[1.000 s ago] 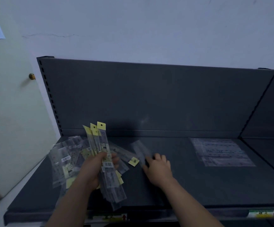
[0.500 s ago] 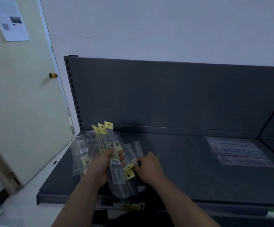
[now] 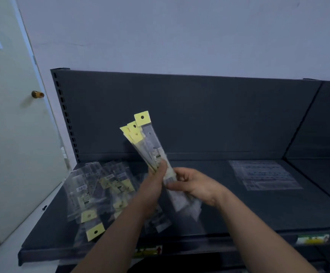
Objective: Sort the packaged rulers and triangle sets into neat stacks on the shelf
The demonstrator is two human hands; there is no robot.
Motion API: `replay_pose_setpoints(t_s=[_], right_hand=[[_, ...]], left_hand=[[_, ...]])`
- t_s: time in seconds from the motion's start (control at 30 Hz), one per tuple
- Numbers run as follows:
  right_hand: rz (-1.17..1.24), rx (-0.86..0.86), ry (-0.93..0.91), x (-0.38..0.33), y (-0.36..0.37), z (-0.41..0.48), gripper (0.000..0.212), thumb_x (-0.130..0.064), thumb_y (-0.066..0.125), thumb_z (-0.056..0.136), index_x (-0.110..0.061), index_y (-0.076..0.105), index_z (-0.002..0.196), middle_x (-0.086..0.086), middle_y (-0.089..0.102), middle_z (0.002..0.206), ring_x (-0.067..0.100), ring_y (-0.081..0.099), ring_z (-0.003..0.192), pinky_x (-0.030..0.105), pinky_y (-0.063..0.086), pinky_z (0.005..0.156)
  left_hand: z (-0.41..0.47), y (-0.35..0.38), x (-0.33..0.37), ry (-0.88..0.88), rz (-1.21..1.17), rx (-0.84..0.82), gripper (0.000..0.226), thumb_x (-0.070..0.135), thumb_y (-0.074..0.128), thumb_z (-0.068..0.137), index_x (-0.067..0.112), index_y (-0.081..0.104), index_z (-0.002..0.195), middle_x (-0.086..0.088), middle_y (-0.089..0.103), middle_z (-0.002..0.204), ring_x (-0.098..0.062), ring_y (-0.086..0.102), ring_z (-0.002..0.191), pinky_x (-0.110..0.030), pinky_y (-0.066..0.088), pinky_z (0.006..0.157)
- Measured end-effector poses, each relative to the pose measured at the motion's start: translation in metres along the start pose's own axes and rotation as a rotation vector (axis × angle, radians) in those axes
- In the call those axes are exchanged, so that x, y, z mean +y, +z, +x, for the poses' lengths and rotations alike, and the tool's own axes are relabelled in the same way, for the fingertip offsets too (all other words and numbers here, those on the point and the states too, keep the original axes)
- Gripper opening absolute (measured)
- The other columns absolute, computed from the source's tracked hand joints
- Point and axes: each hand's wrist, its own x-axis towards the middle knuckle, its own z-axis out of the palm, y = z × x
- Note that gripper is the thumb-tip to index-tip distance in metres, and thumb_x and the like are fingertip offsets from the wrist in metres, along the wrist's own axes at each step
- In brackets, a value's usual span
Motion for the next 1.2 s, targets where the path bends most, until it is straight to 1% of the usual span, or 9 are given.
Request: replay_pose_setpoints(t_s=[0.1,0.2,0.37,0.5,0.6,0.73,0.87,0.97,1.2], right_hand=[[-0.349,0.177,0.026,0.004,-0.048,-0.014,0.023,-0.006,0.073,0.081,-0.012,0.067,0.102,0.003,0.066,0.088,0.015,0.06,0.081,0.04,0.05,0.081],[-0.794,0.362,0.146,0.011,-0.092,-0.031,0.022,-0.021,0.071,0.079,-0.028,0.065,0.099,-0.005,0.066,0.083,0.015,0.061,0.073,0.038,0.052,0.071],[-1.369,0.29,0.116,0.042,-0.11,-0.037,0.03,-0.028,0.06,0.087,-0.033,0.06,0.117,-0.001,0.067,0.111,0.024,0.059,0.105,0.031,0.042,0.084],[-1.245,0.283,0.101,0.063,-0.124,-0.035,0.038,-0.02,0.061,0.084,-0.031,0.059,0.12,-0.003,0.066,0.114,0.021,0.057,0.109,0.027,0.041,0.088],[-1.113,0.346,0.183,0.07,-0.142,-0.047,0.042,-0.028,0.072,0.078,-0.031,0.06,0.118,-0.009,0.066,0.108,0.013,0.059,0.102,0.024,0.044,0.089],[-0.803,0.447,0.244,0.088,-0.161,-0.066,0.028,-0.027,0.081,0.067,-0.031,0.064,0.089,-0.011,0.066,0.089,0.007,0.061,0.081,0.022,0.051,0.072],[-0.434,0.529,0.126,0.107,-0.151,-0.061,0.035,-0.002,0.075,0.074,-0.026,0.061,0.094,0.0,0.062,0.103,0.006,0.057,0.081,0.01,0.045,0.064],[-0.44,0.513,0.06,0.114,-0.148,-0.056,0.043,-0.004,0.073,0.077,-0.038,0.056,0.096,-0.004,0.053,0.115,0.009,0.054,0.1,0.005,0.043,0.071],[-0.523,0.463,-0.016,0.087,-0.17,-0.011,0.036,-0.005,0.072,0.078,-0.036,0.057,0.086,0.007,0.058,0.106,0.013,0.055,0.086,0.012,0.041,0.067]], left_hand=[[0.01,-0.001,-0.014,0.139,0.287,0.019,0.073,0.046,0.075,0.072,0.033,0.041,0.134,0.005,0.051,0.14,-0.005,0.051,0.123,-0.031,0.042,0.105],[0.019,0.001,-0.022,0.278,0.566,0.355,0.118,0.04,0.085,0.067,0.029,0.005,0.153,0.002,0.016,0.158,-0.016,0.021,0.143,-0.042,0.025,0.117],[0.048,0.021,-0.044,0.409,1.452,0.125,0.101,0.06,0.069,0.073,0.041,0.008,0.151,0.009,0.009,0.159,-0.017,0.0,0.148,-0.049,0.003,0.118],[0.068,0.027,-0.054,0.283,1.641,-0.008,0.044,0.054,0.059,0.084,0.044,0.05,0.126,0.019,0.051,0.134,-0.011,0.038,0.133,-0.045,0.012,0.114],[0.073,0.022,-0.057,0.274,1.518,-0.033,0.019,0.047,0.062,0.084,0.041,0.056,0.101,0.019,0.062,0.114,-0.008,0.056,0.111,-0.034,0.035,0.1],[0.076,0.014,-0.065,0.222,1.383,-0.032,0.022,0.046,0.066,0.082,0.041,0.058,0.103,0.018,0.061,0.111,-0.008,0.057,0.107,-0.032,0.045,0.093],[0.077,0.017,-0.077,0.187,1.349,-0.093,0.029,0.042,0.064,0.086,0.034,0.059,0.114,0.01,0.059,0.115,-0.016,0.053,0.111,-0.032,0.043,0.096],[0.075,0.018,-0.079,0.192,1.414,-0.134,0.031,0.041,0.059,0.09,0.035,0.055,0.12,0.012,0.058,0.121,-0.017,0.052,0.113,-0.033,0.043,0.096],[0.092,0.02,-0.047,0.263,1.414,0.016,0.031,0.036,0.062,0.09,0.032,0.059,0.12,0.008,0.062,0.122,-0.019,0.055,0.113,-0.034,0.045,0.094]])
